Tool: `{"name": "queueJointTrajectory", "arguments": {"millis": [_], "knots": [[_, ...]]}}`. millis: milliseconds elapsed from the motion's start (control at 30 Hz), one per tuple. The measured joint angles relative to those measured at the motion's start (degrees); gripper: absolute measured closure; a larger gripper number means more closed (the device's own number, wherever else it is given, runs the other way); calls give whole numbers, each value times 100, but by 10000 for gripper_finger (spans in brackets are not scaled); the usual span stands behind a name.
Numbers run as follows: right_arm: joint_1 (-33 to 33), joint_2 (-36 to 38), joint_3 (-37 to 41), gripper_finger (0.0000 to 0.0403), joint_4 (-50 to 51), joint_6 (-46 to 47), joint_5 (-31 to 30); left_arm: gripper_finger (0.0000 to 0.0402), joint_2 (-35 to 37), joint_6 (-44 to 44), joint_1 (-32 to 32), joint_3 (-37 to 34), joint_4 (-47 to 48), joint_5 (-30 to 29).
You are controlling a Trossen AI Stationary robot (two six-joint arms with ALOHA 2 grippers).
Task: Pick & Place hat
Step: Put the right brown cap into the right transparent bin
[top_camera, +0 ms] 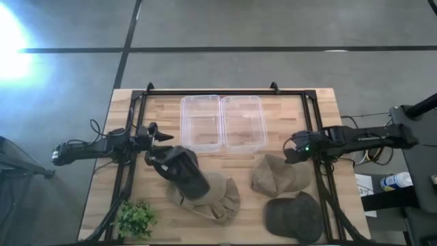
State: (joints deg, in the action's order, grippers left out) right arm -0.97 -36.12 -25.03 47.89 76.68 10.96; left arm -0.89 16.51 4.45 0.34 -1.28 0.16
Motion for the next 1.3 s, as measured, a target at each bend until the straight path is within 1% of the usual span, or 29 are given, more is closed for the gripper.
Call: {"name": "queueJointTrajectory", "arguments": {"millis": [233, 400, 467, 600, 700, 800, 900, 967, 1067, 1133, 1233, 1300], "knots": [[-78, -1209, -302, 258, 397, 164, 136, 177, -2, 0, 0, 0, 0, 2], [-259, -2055, -302, 231, 199, 131, 141, 177, -2, 1, 0, 0, 0, 2], [-346, -2351, -291, 222, -176, -57, 206, 177, -2, 0, 0, 0, 0, 2], [-484, -2778, -307, 216, -1688, -350, 350, 177, -2, 0, 0, 0, 0, 2], [-538, -3122, -356, 218, -2583, -488, 403, 177, -2, 2, 0, 0, 0, 0], [-544, -3507, -602, 222, -2913, -848, 366, 177, -2, 0, 0, 0, 0, 0], [-557, -3766, -1005, 223, -2686, -1196, 141, 177, -2, 0, 0, 0, 0, 0], [-566, -3816, -1320, 223, -2276, -1312, -114, 177, -2, 0, 0, 0, 0, 0], [-566, -3816, -1816, 223, -1175, -1368, -628, 177, -4, 0, 0, 0, 0, 1], [-564, -3796, -2091, 223, -240, -1192, -942, 177, -4, 0, 0, 0, 0, 1], [-565, -3731, -2262, 223, 827, -799, -976, 177, -4, 0, 0, 0, 0, 0], [-589, -3656, -2196, 223, 1147, -598, -789, 177, -7, 2, 0, 0, 0, 0]]}}
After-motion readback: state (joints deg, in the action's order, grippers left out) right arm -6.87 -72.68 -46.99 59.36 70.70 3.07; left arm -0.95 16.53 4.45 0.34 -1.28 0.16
